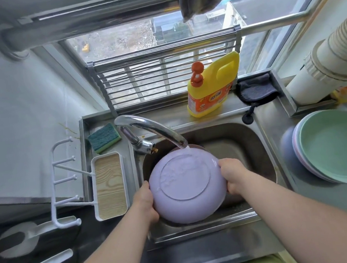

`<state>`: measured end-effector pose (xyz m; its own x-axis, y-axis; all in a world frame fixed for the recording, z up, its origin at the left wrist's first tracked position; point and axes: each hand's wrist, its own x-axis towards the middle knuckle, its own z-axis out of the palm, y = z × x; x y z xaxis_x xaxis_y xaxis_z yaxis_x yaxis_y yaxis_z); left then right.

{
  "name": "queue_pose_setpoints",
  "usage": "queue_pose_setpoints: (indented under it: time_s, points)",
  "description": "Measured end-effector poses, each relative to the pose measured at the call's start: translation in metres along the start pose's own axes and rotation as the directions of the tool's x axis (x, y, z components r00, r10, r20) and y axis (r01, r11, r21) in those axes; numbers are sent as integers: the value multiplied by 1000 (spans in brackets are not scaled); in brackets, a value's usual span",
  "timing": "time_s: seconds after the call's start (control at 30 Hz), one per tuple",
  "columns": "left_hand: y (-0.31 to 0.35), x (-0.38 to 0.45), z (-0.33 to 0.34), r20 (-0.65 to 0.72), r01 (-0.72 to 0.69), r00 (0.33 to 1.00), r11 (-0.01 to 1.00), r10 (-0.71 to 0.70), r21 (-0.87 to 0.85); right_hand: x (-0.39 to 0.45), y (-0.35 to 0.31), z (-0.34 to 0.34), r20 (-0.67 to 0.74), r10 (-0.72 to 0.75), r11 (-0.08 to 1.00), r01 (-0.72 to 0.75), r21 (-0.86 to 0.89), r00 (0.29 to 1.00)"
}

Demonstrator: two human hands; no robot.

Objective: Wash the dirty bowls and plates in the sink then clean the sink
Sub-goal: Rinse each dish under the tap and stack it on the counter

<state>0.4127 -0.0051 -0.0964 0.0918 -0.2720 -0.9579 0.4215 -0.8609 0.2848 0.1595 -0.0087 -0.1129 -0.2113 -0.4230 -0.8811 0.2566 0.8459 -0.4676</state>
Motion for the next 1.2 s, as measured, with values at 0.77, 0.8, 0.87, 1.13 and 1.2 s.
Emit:
queue_pose_setpoints:
  time_s: [0.77,0.8,0.87,1.13,1.2]
  points:
    - [26,-43,130,215,-106,976,954,45,281,-62,-22,-120,-6,-12,976,13,218,1000]
    - [27,-41,133,219,-95,975,956,33,278,-62,-21,-123,-7,-27,971,28,236,1000]
    - [27,-43,137,241,-77,971,958,9,276,-63,-20,-127,-12,-63,961,64,269,998]
    - [23,-30,109,266,175,936,959,-232,221,-65,-18,-111,-11,-127,907,121,404,992]
    - [19,-32,97,340,223,909,970,-243,96,-66,-18,-97,3,-136,904,123,409,991]
